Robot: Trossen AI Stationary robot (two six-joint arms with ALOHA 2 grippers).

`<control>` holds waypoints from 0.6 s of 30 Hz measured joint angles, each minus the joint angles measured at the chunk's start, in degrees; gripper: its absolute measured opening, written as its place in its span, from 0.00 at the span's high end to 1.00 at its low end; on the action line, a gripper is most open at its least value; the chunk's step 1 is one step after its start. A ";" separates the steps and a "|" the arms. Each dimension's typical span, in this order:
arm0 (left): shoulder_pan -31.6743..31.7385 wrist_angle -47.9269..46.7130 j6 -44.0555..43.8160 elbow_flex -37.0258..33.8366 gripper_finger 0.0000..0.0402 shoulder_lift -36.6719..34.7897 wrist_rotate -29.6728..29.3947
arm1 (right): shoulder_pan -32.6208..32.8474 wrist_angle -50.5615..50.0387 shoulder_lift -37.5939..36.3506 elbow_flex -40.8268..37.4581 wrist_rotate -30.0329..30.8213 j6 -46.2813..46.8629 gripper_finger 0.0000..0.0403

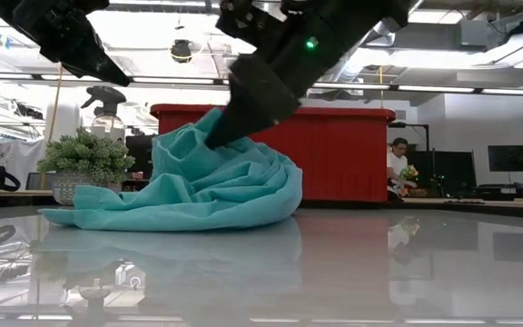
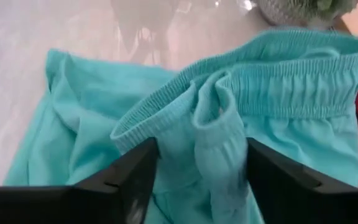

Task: Fold Laundry from Bin
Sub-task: Fold the blue shorts

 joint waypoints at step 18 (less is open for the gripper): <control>0.00 0.20 -0.27 0.00 1.00 0.00 -1.31 | 0.36 -10.44 0.54 14.22 -4.01 -0.44 0.86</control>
